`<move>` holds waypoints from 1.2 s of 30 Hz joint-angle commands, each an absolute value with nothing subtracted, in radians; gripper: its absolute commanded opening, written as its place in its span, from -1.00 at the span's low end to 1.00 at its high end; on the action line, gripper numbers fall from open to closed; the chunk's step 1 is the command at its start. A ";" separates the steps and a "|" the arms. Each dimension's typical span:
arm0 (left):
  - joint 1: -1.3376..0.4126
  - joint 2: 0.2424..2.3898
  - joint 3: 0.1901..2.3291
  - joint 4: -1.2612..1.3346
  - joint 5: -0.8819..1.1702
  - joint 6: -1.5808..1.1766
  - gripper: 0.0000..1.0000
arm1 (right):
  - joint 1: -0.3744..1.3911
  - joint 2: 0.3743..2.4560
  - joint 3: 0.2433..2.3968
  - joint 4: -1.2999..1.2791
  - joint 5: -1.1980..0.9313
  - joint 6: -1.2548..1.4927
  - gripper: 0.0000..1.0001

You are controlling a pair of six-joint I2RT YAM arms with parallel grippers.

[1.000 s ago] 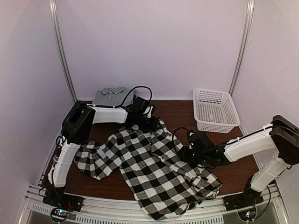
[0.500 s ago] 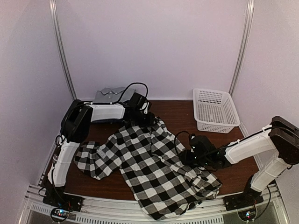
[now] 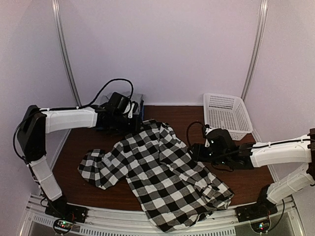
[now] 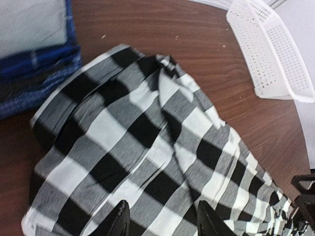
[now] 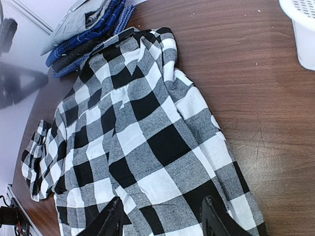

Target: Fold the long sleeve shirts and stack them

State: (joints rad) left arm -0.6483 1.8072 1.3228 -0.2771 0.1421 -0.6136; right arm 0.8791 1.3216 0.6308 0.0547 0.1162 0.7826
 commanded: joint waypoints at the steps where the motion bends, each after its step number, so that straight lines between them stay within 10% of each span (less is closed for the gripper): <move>1: -0.620 1.649 1.115 -0.294 0.032 -0.666 -0.03 | 0.876 1.267 0.665 0.008 0.156 0.734 0.12; 15: -0.555 1.344 0.789 -0.482 -0.360 -0.862 0.02 | 0.878 1.224 0.661 -0.026 0.135 0.716 0.17; 36: -0.494 1.646 0.828 -0.377 -0.433 -0.839 0.30 | 0.877 1.211 0.630 -0.003 0.108 0.725 0.19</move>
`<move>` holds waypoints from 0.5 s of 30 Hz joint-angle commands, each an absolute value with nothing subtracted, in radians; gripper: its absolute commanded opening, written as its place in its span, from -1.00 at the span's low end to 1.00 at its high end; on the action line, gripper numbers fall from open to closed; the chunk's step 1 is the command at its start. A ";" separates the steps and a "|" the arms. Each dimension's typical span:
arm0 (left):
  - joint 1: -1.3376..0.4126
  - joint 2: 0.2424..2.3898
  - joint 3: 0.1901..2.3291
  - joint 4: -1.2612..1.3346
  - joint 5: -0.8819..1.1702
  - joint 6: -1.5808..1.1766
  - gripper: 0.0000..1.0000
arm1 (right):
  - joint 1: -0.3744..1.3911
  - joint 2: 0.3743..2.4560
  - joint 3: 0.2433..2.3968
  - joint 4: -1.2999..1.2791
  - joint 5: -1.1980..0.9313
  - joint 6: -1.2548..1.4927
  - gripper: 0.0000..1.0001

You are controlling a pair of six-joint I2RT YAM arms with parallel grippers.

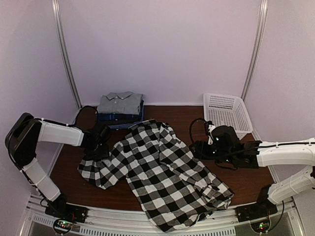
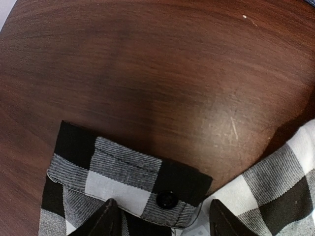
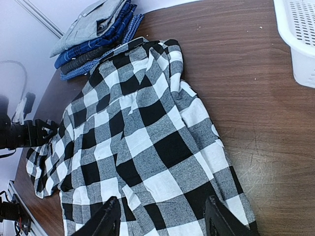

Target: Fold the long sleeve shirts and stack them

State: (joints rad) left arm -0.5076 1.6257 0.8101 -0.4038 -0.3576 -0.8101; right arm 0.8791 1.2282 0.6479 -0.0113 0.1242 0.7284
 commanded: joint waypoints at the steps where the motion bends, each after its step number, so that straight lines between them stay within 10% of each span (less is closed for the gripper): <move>1: -0.494 1.650 0.827 -0.378 -0.444 -0.846 0.30 | 0.877 1.213 0.627 -0.002 0.103 0.727 0.19; 15: -0.483 1.686 0.857 -0.359 -0.499 -0.857 -0.15 | 0.879 1.218 0.612 -0.003 0.090 0.738 0.19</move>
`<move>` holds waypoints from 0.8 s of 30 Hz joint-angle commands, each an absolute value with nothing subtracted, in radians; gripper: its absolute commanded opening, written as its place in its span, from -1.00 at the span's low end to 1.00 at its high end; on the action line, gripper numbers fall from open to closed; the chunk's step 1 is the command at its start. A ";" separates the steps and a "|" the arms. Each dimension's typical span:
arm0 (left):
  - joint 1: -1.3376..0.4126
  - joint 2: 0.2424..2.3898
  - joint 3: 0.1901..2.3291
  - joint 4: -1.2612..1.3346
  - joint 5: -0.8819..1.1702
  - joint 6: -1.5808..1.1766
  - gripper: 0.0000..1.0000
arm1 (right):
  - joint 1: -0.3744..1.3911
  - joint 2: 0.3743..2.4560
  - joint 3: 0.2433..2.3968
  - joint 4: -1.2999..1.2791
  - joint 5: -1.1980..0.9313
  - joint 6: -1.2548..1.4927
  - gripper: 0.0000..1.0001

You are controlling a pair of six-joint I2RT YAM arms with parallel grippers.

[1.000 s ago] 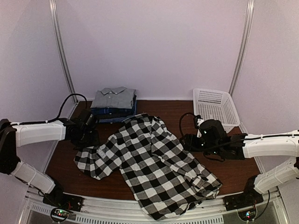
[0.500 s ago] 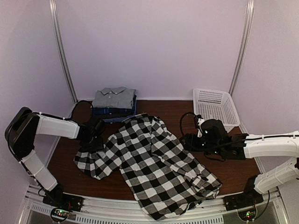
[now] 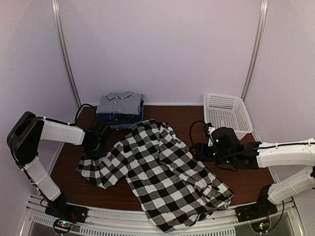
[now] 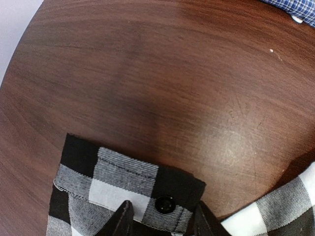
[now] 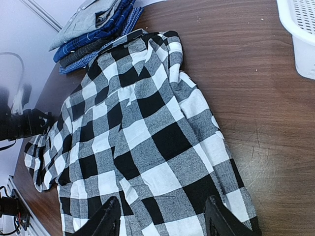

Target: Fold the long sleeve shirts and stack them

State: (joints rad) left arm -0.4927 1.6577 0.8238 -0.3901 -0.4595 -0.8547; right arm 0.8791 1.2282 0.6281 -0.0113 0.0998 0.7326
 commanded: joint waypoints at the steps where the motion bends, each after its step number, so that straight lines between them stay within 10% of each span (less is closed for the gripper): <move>1: -0.482 1.693 0.860 -0.360 -0.500 -0.855 -0.21 | 0.878 1.218 0.610 -0.003 0.090 0.739 0.19; 11: -0.482 1.708 0.842 -0.321 -0.479 -0.824 -1.00 | 0.880 1.221 0.607 -0.002 0.083 0.740 0.19; 24: -0.532 1.453 0.871 -0.325 -0.278 -0.684 -1.00 | 0.888 1.247 0.650 0.031 0.069 0.726 0.20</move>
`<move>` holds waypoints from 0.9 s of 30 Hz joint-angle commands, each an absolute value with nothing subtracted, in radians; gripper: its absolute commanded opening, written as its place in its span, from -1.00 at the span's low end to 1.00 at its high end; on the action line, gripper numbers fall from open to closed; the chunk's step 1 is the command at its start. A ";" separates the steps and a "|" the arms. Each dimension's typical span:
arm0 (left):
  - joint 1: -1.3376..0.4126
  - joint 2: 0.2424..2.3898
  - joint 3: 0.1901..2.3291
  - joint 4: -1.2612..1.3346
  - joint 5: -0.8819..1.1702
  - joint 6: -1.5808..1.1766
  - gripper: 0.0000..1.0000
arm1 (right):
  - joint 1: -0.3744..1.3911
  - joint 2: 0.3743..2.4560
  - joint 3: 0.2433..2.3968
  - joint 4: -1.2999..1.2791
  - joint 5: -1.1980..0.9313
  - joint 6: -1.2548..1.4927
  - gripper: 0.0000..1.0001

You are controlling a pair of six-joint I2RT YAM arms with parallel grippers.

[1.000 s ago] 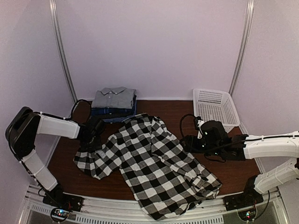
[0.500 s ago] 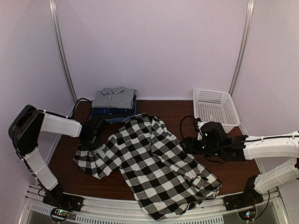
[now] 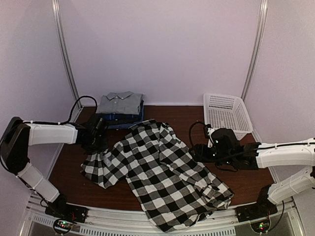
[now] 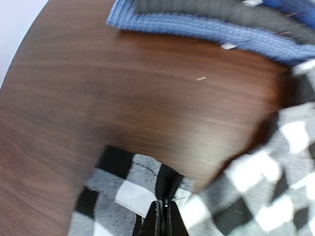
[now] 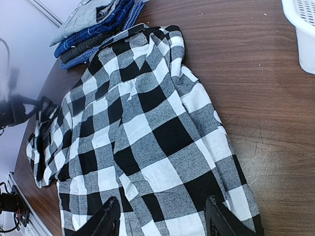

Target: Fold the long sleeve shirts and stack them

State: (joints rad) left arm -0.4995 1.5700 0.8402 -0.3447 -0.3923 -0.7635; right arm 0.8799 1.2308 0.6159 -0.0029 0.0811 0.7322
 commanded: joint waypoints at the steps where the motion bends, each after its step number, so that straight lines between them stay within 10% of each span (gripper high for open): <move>1: -0.543 1.433 0.877 -0.322 -0.240 -0.670 -1.00 | 0.887 1.254 0.655 0.039 0.061 0.724 0.21; 14: -0.760 1.310 0.886 -0.129 0.082 -0.603 -1.00 | 0.891 1.377 0.727 0.284 -0.160 0.810 0.27; 27: -0.820 1.363 0.874 0.029 0.150 -0.612 -1.00 | 0.946 1.644 0.794 0.675 -0.285 1.171 0.78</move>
